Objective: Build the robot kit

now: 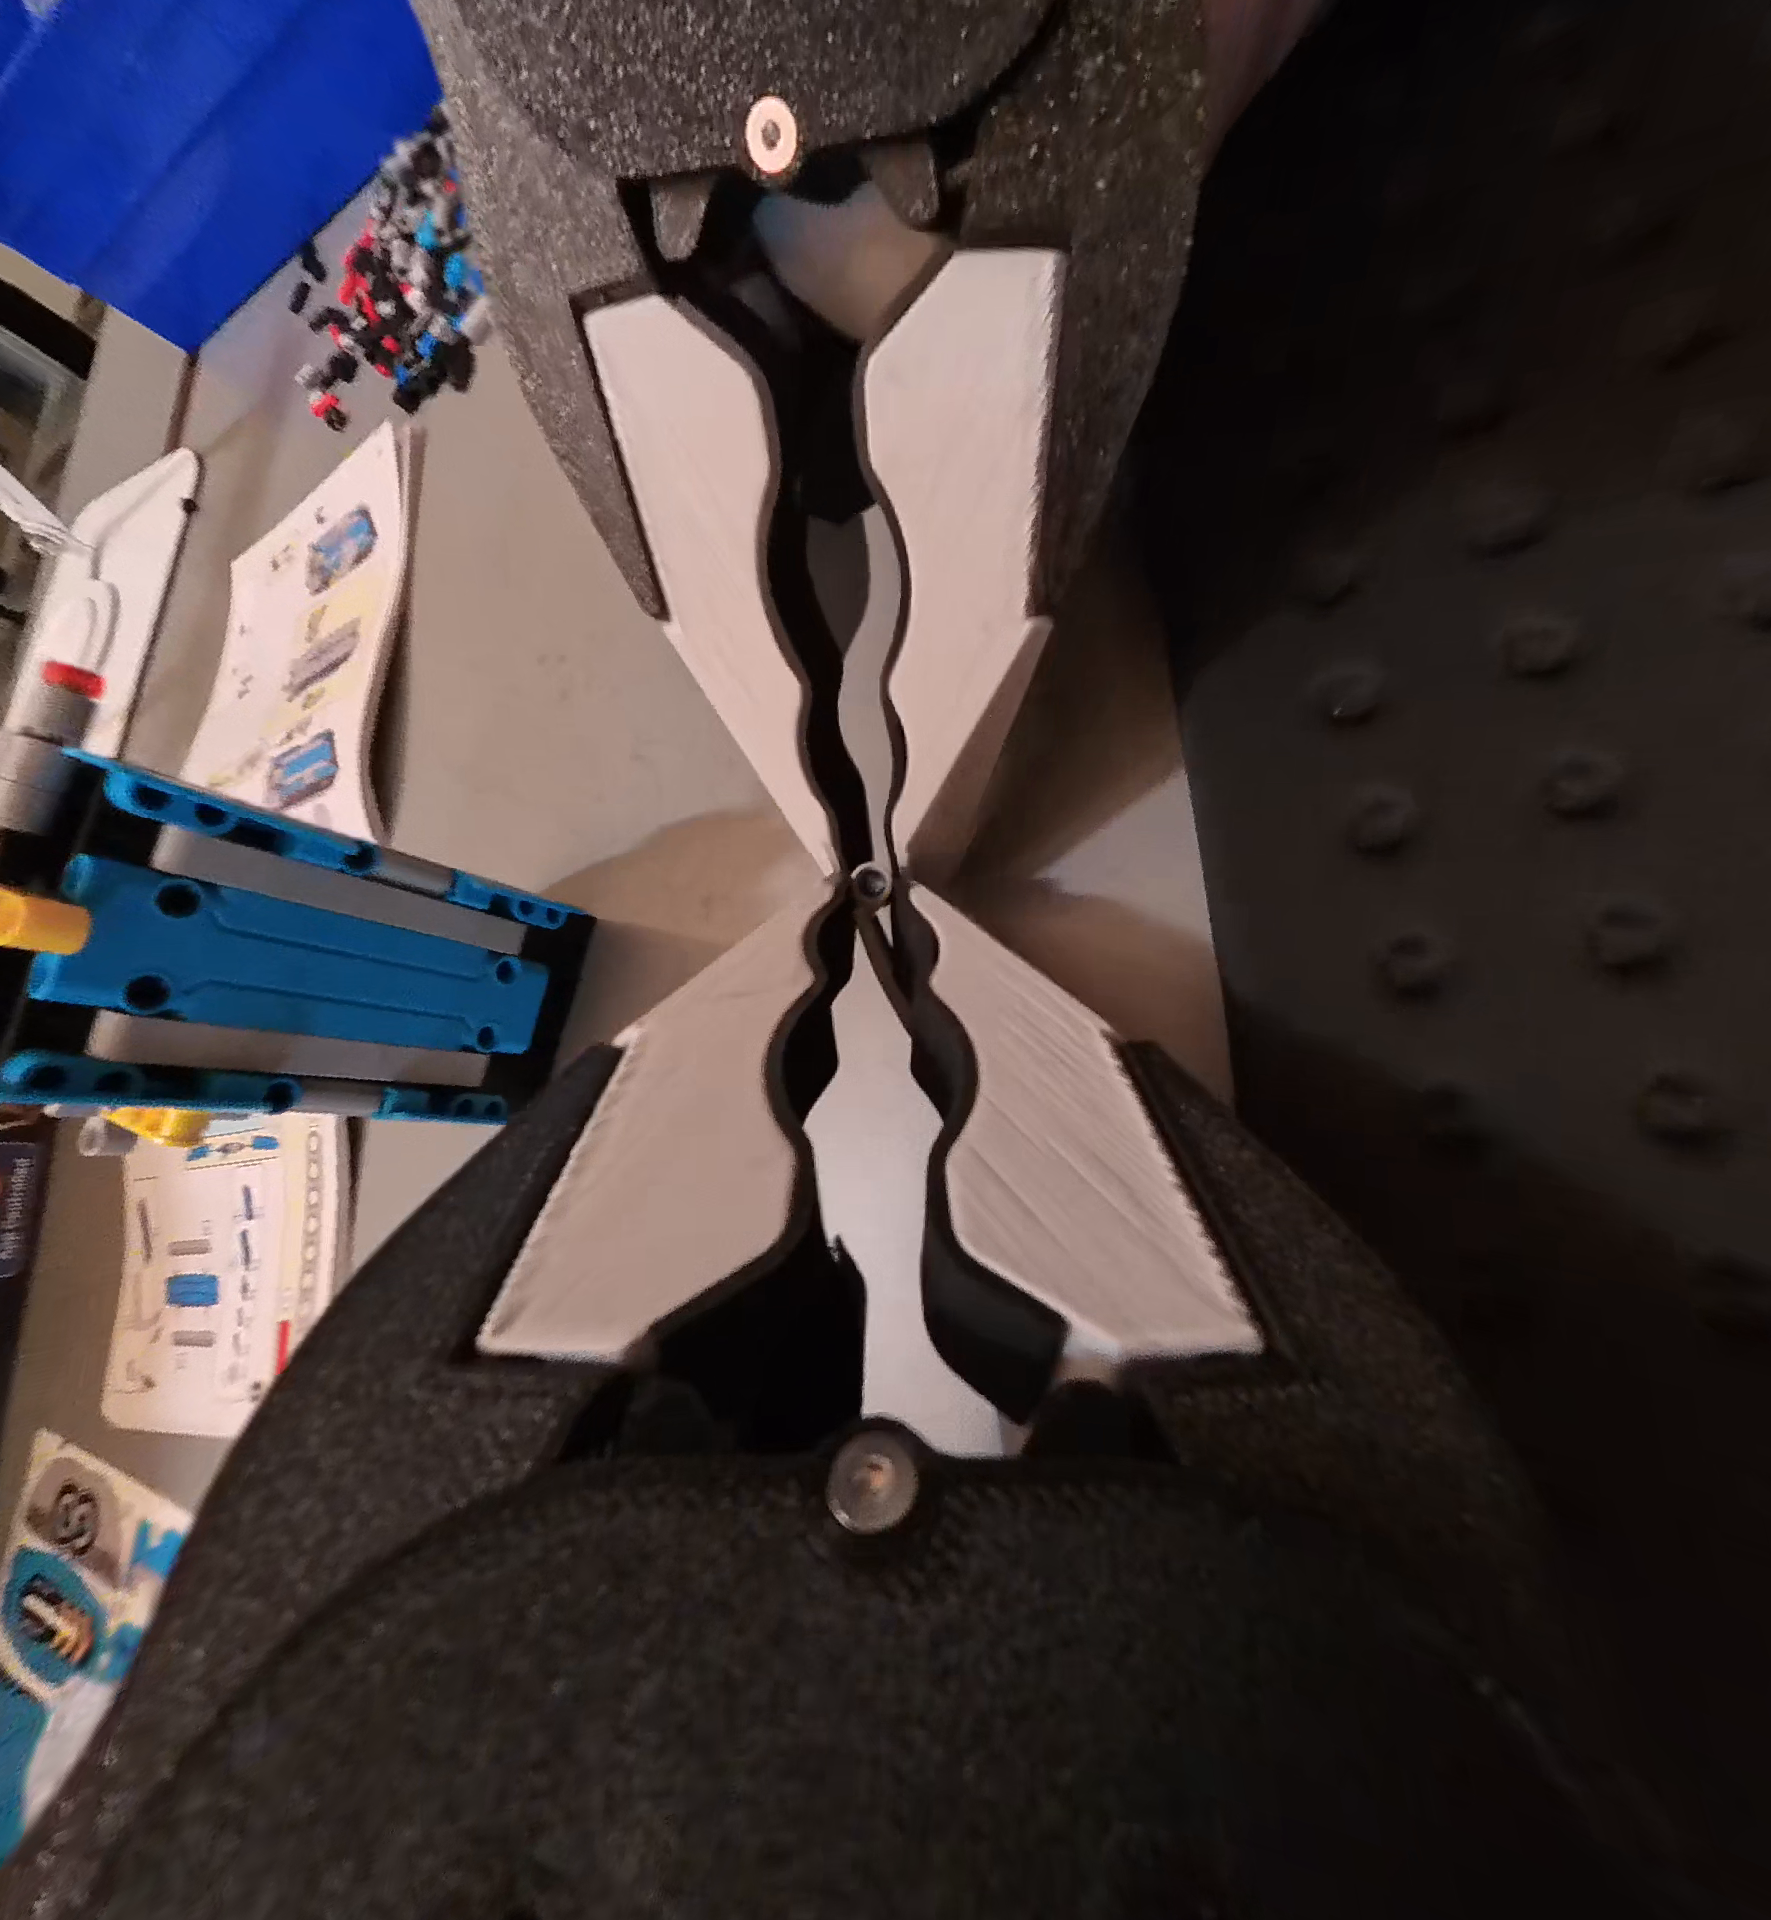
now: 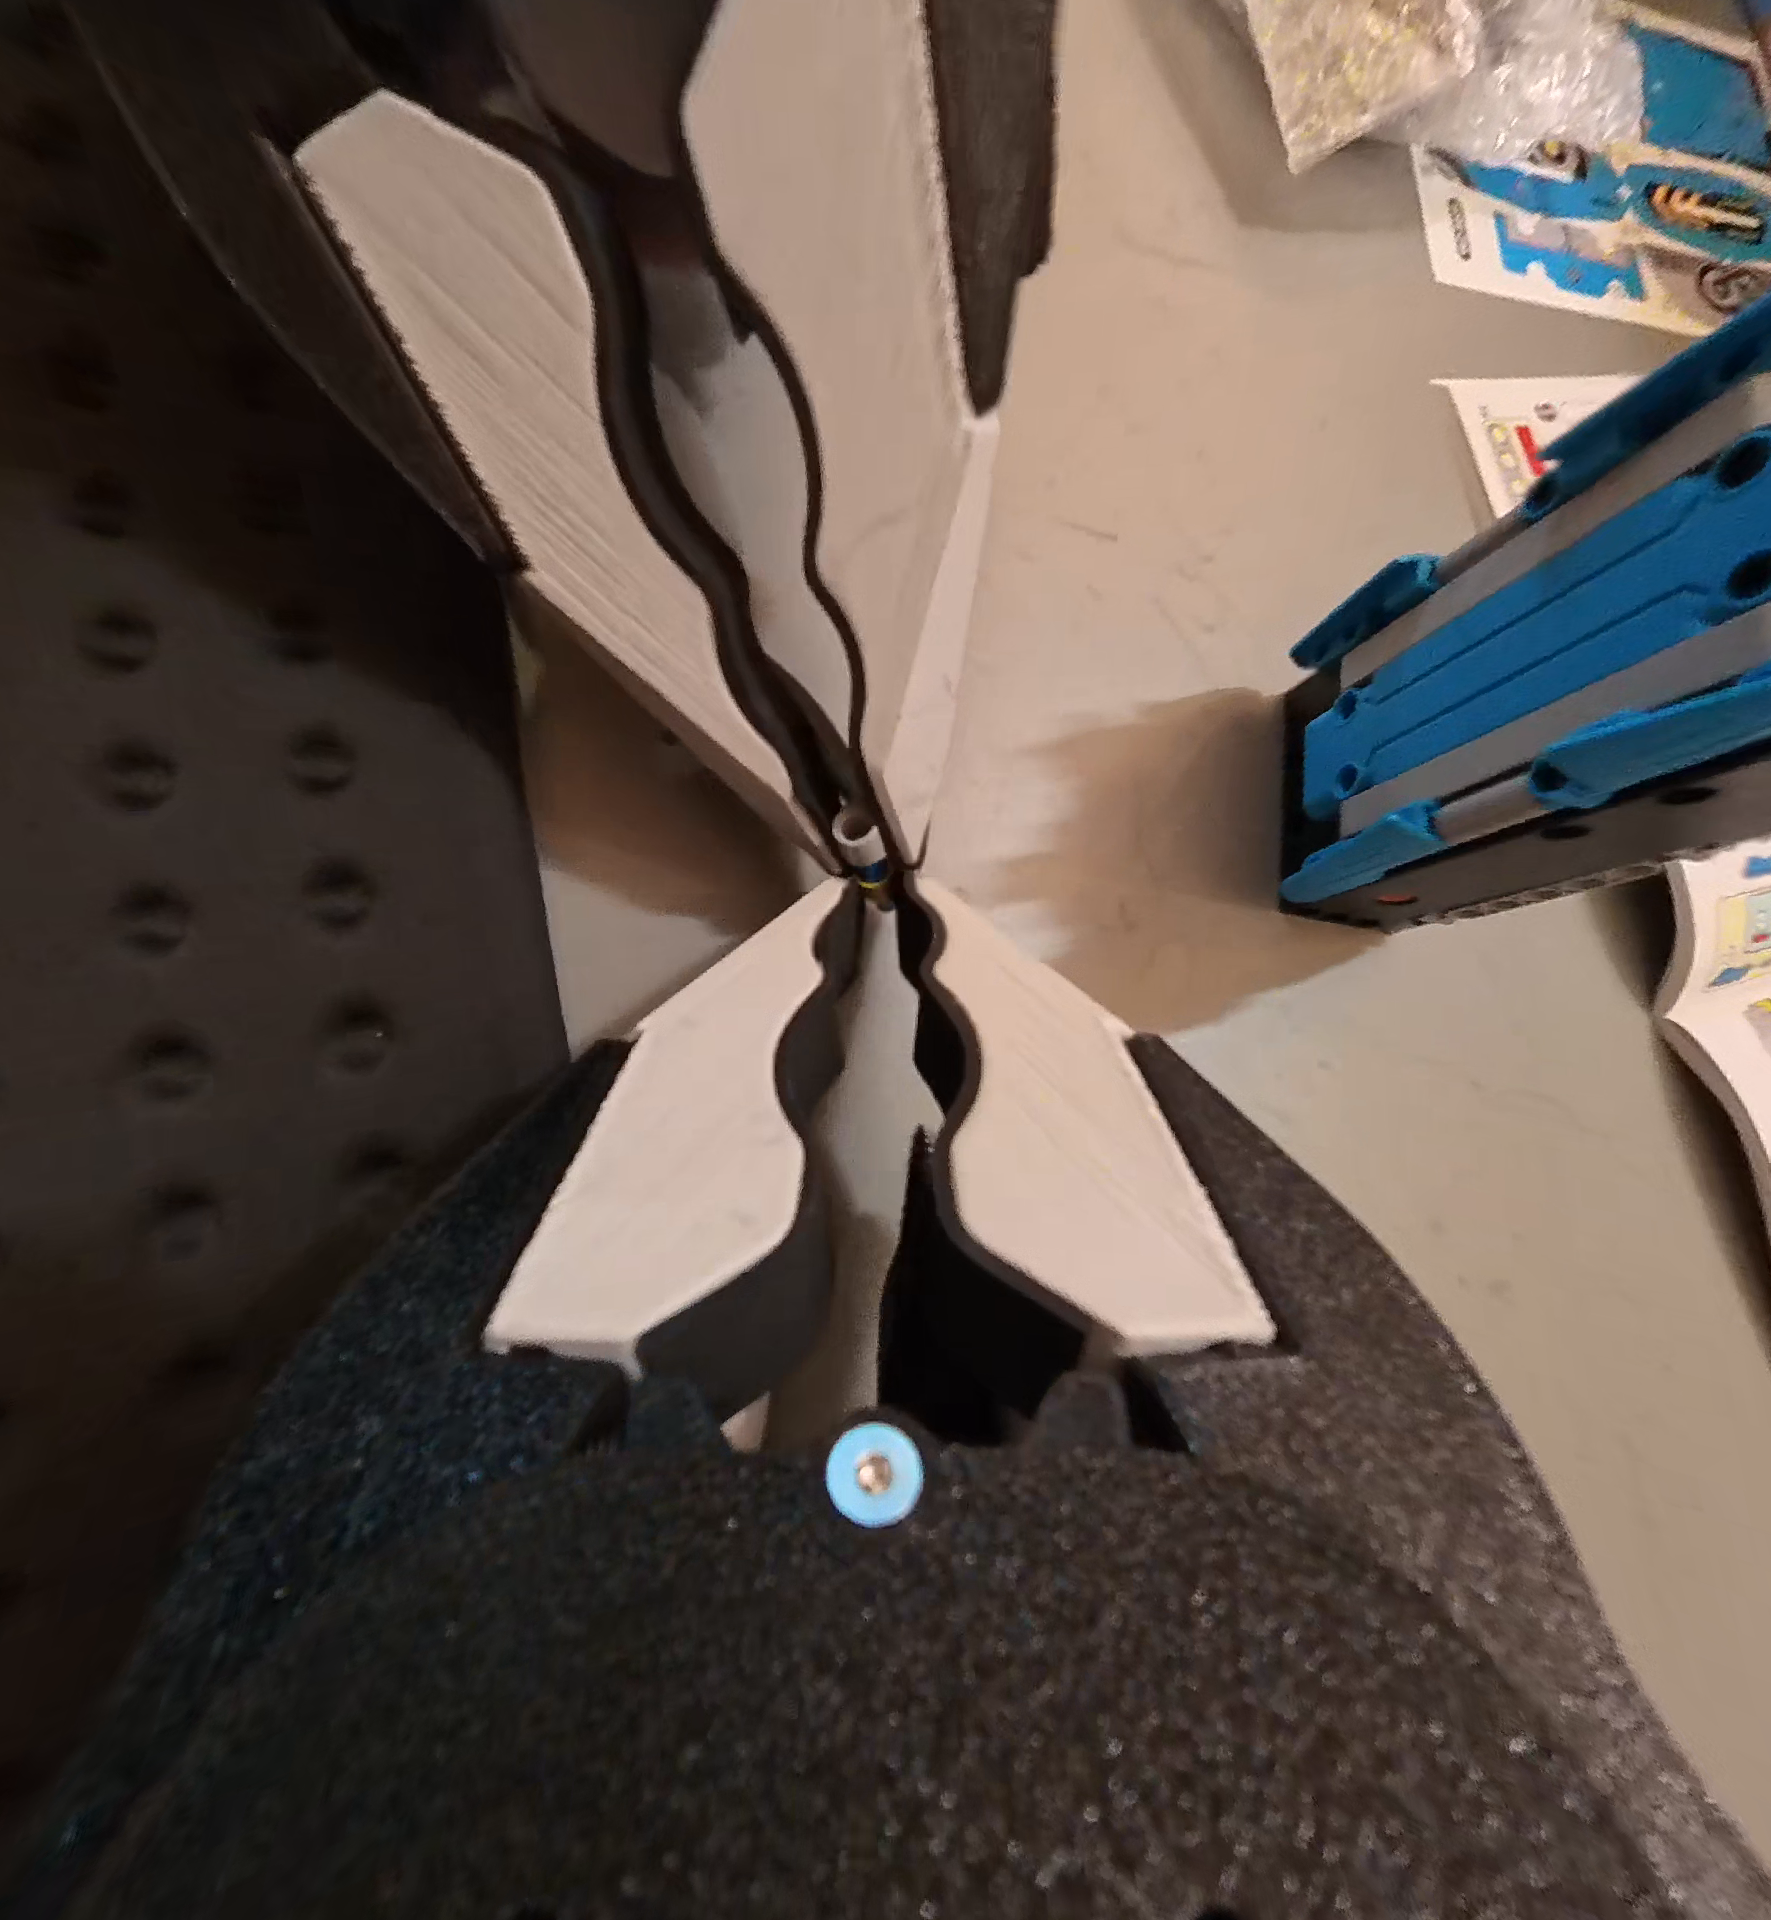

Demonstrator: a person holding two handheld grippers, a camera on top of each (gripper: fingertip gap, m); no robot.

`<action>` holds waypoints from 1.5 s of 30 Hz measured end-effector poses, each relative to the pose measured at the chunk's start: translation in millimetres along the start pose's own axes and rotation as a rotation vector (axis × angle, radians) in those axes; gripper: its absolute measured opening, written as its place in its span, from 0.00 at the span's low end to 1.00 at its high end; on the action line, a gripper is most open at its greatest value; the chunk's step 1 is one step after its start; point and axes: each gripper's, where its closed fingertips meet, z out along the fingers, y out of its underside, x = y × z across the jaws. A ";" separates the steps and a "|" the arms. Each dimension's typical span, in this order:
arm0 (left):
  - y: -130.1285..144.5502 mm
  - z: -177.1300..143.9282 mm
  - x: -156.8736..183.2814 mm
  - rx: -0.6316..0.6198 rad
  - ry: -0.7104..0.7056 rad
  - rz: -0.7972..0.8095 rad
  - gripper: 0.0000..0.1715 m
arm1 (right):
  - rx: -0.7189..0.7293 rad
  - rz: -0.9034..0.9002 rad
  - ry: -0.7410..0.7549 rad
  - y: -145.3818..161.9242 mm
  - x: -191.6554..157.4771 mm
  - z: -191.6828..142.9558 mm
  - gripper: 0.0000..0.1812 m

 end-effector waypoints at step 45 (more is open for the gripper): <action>7.0 -1.8 7.2 0.085 0.252 -0.277 0.03 | 0.060 0.132 -0.214 12.2 -9.3 -3.6 0.13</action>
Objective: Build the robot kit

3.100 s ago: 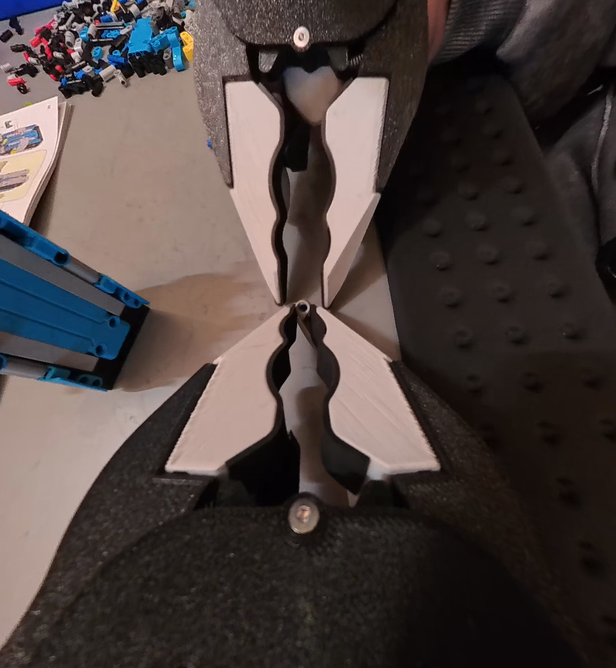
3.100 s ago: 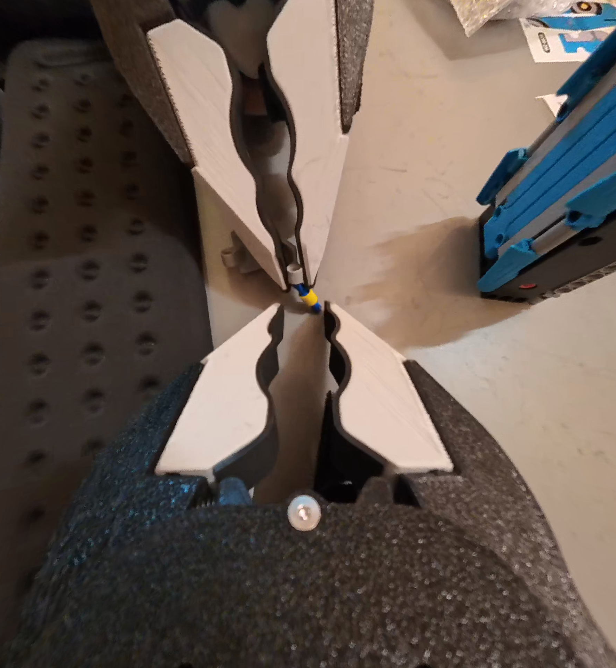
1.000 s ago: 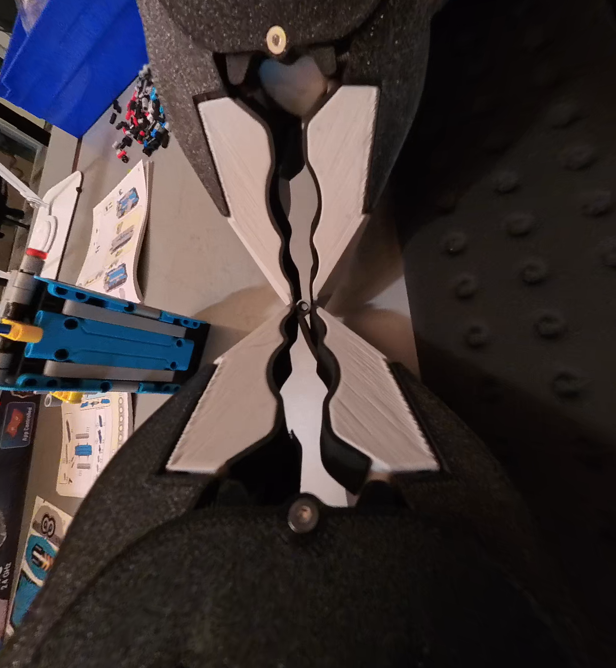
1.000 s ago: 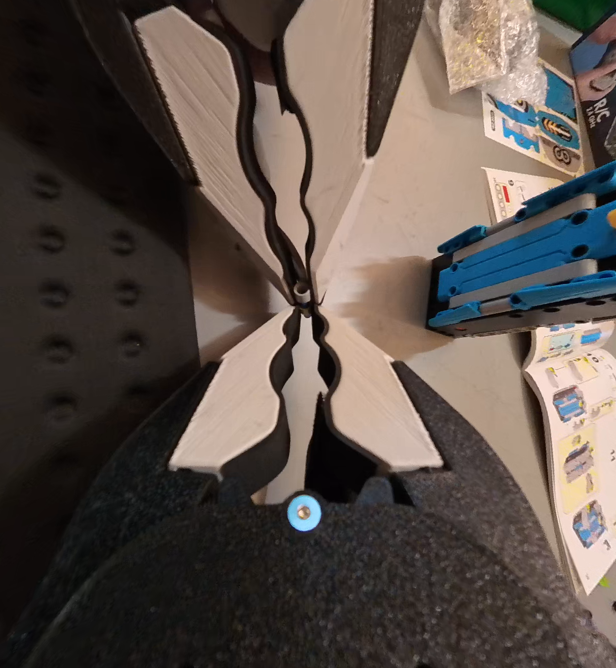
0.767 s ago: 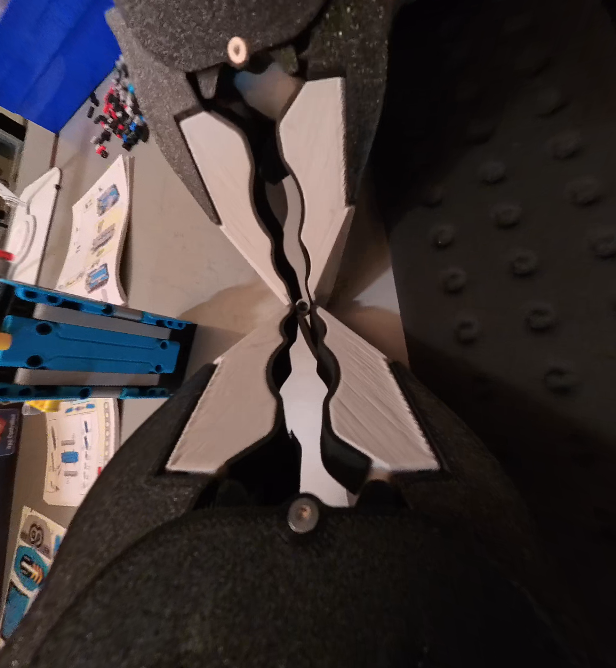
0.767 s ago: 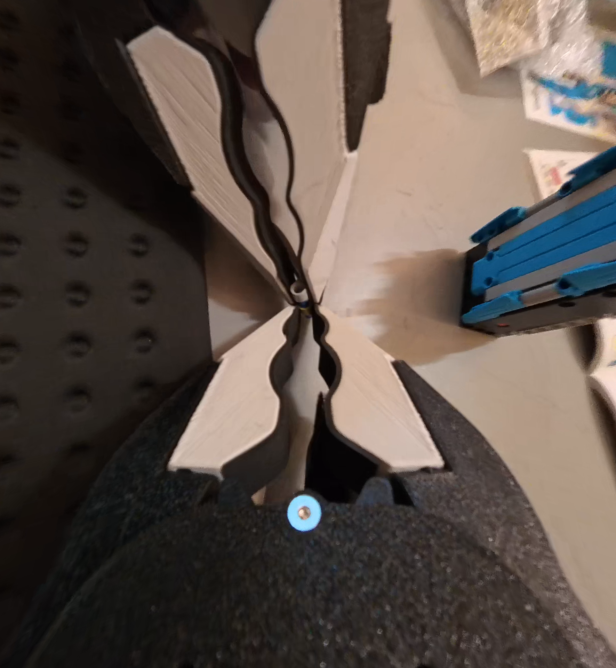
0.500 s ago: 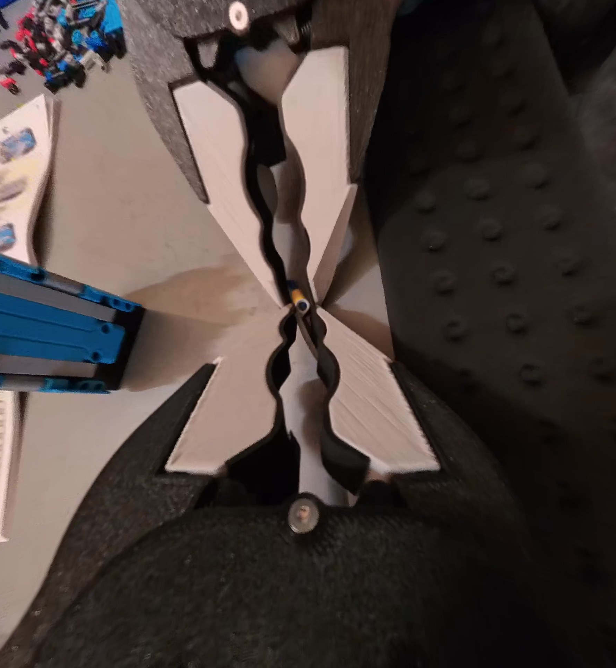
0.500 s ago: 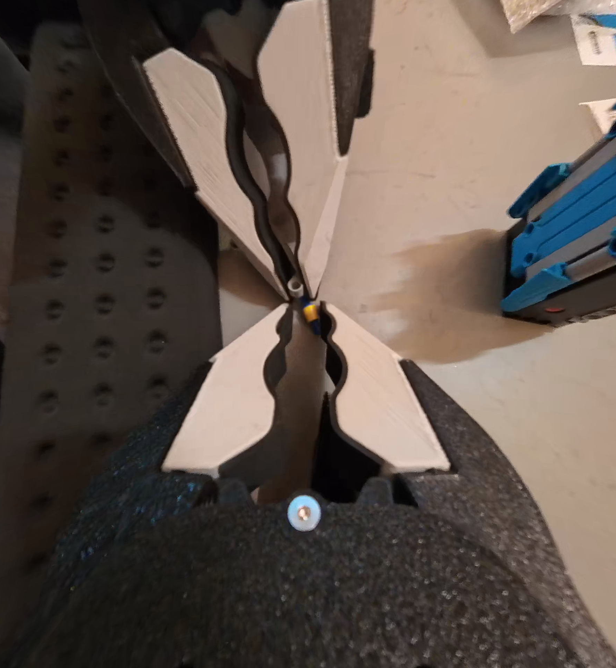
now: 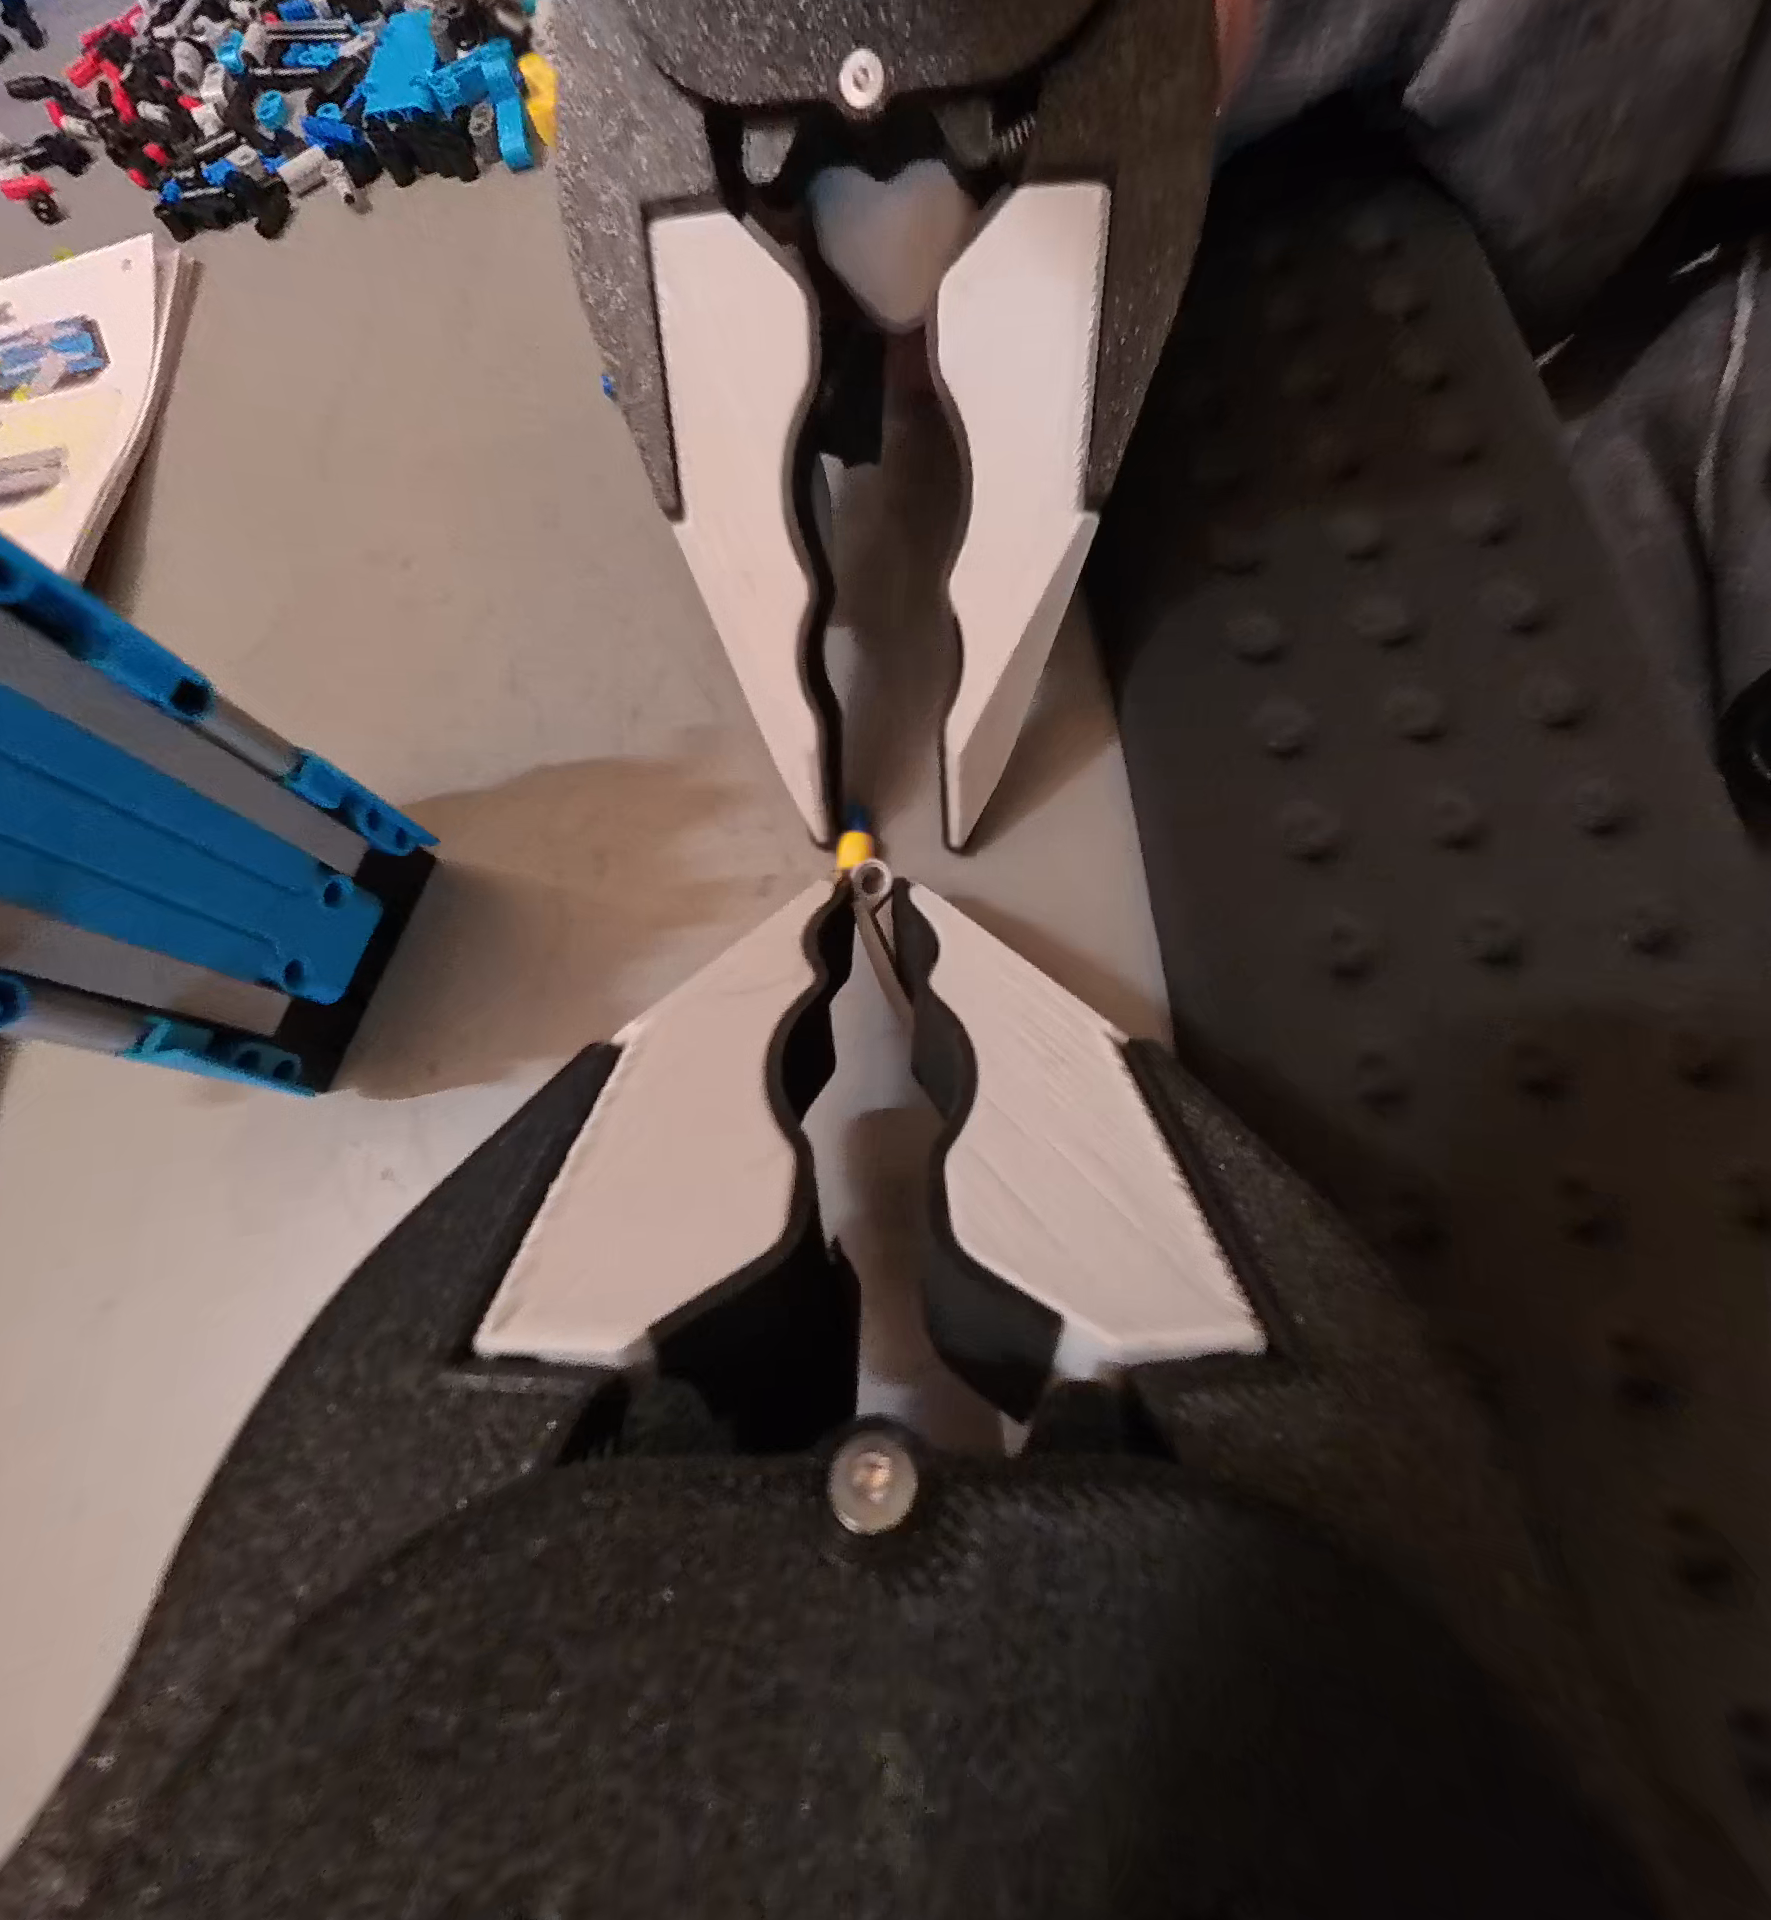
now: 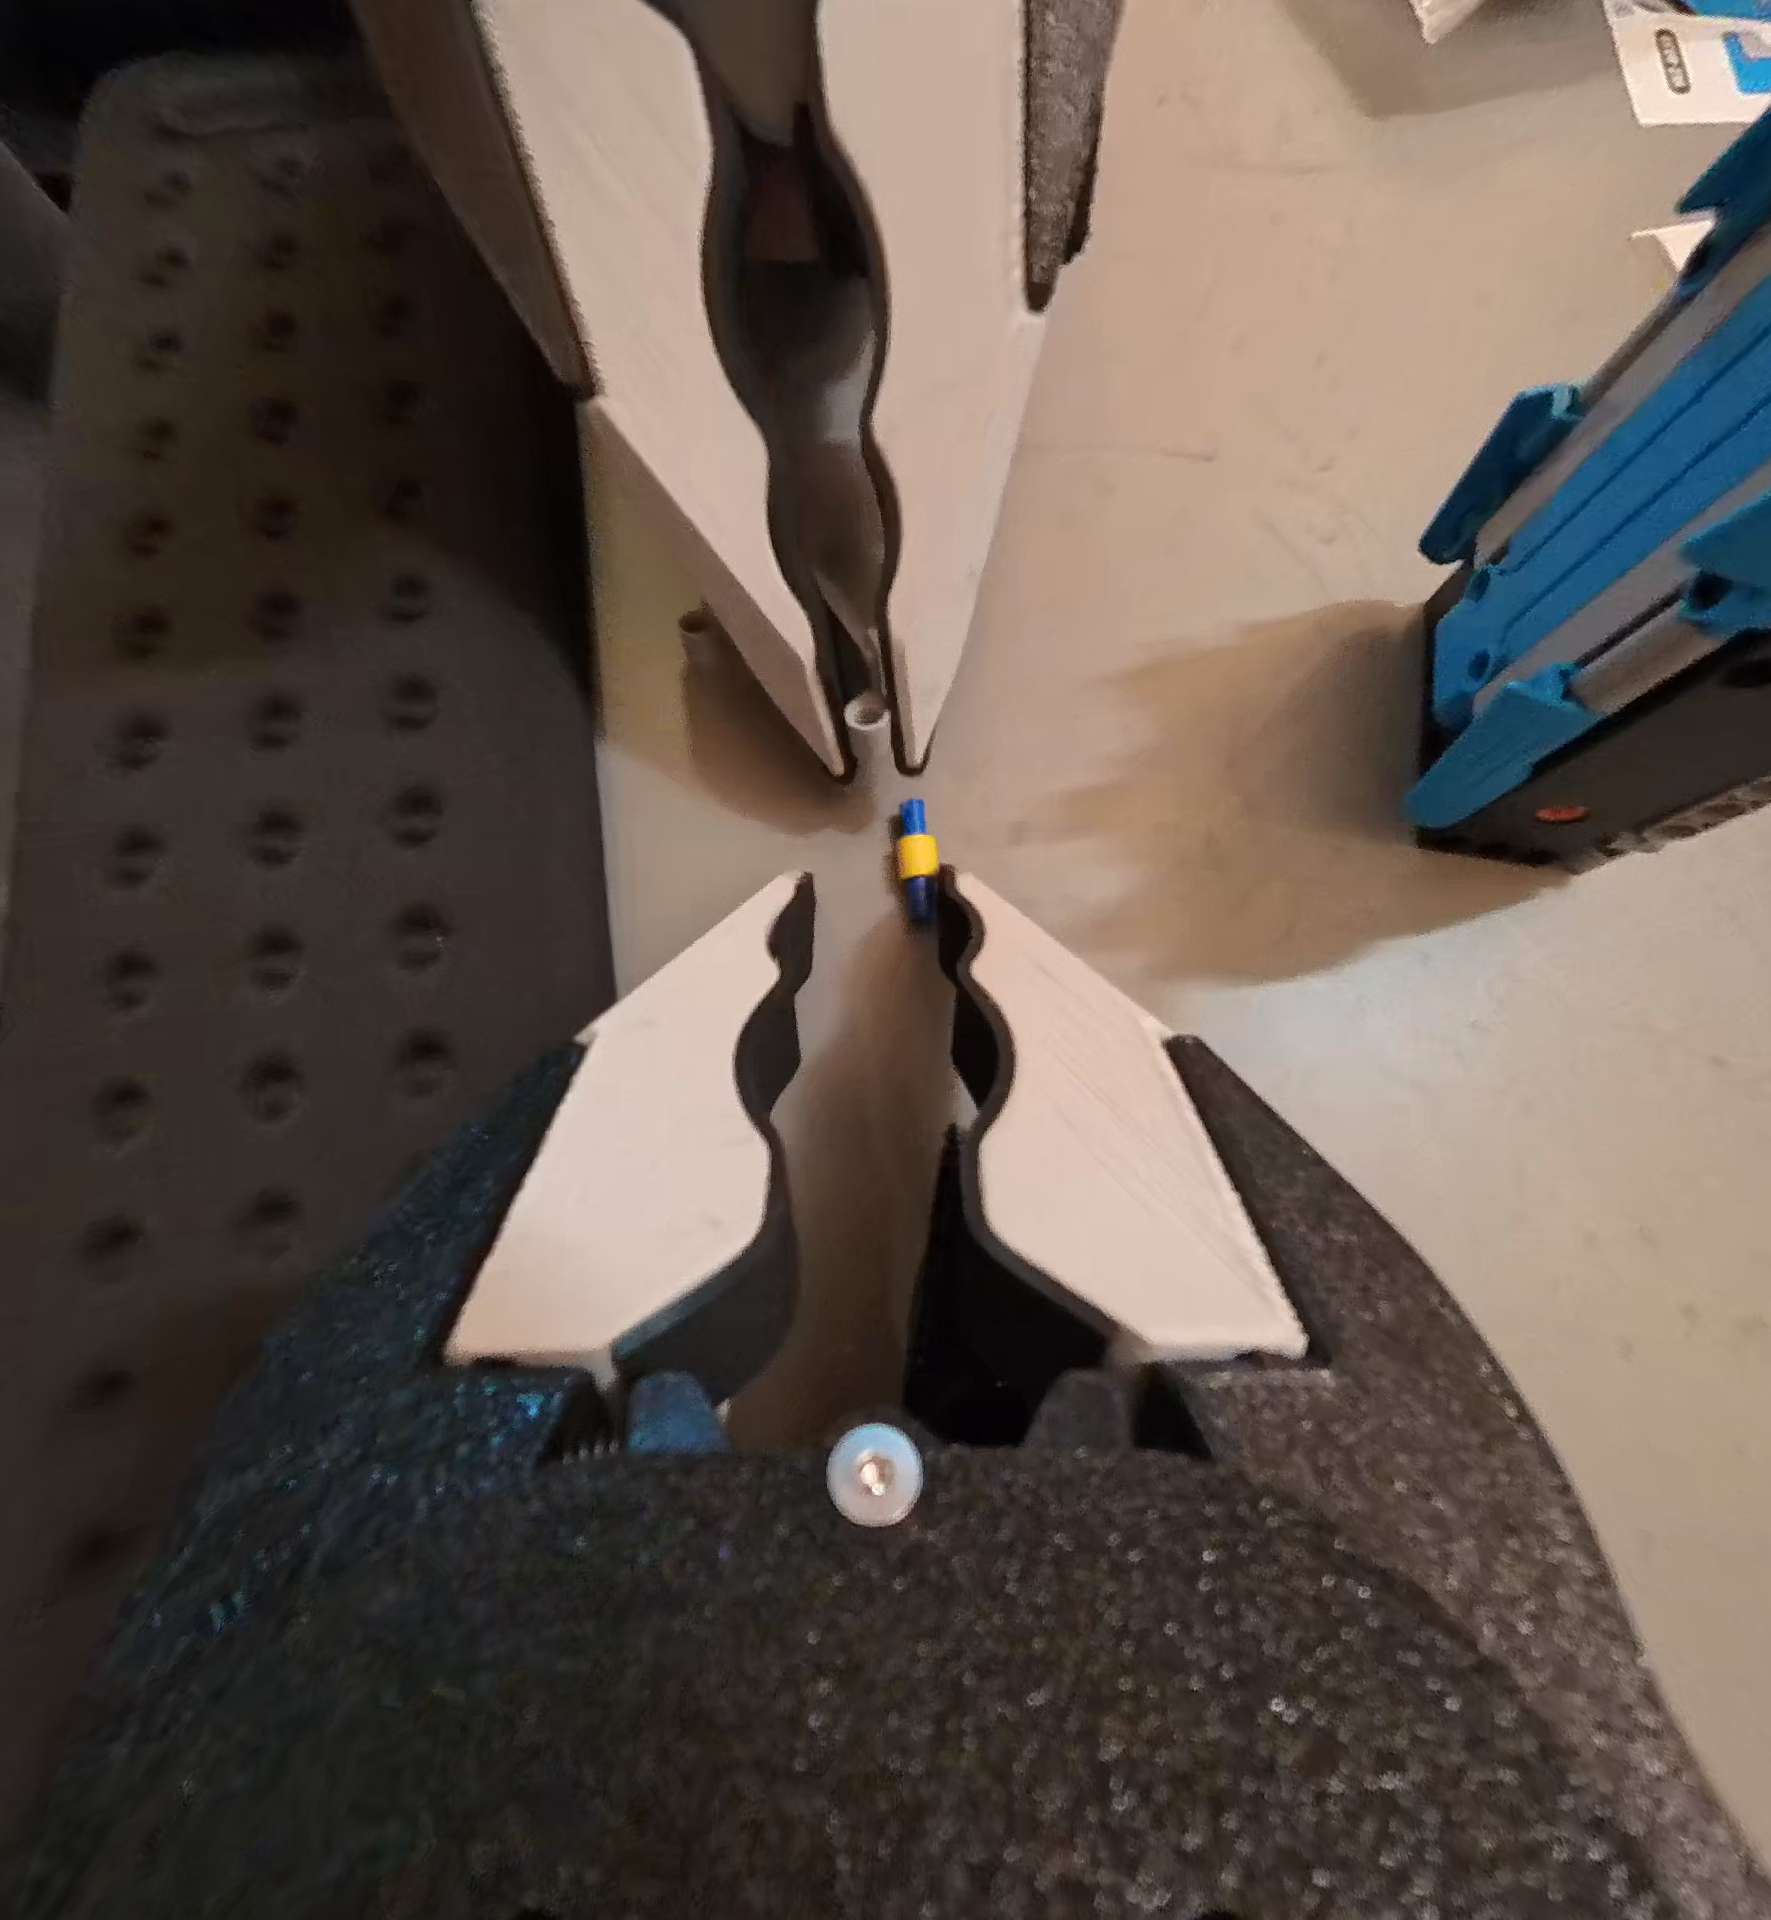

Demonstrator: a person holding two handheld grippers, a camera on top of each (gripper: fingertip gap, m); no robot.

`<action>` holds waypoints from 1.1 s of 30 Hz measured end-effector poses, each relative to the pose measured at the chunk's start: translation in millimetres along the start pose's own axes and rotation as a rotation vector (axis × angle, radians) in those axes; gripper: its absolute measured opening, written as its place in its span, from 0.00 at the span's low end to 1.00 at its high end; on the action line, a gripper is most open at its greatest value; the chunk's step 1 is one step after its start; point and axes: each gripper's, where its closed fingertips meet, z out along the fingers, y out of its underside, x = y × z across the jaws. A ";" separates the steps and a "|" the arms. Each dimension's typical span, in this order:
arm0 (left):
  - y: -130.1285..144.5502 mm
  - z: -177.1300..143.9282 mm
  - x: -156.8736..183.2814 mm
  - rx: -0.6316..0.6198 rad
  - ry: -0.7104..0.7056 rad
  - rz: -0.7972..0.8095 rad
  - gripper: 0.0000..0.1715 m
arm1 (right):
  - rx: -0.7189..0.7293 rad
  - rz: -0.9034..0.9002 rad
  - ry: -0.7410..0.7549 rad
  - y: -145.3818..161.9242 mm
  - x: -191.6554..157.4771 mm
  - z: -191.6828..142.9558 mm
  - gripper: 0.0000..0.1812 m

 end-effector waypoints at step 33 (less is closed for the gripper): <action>-67.6 -54.5 -10.6 0.563 0.143 -0.209 0.04 | 0.501 0.116 -0.019 -76.8 1.8 -54.9 0.03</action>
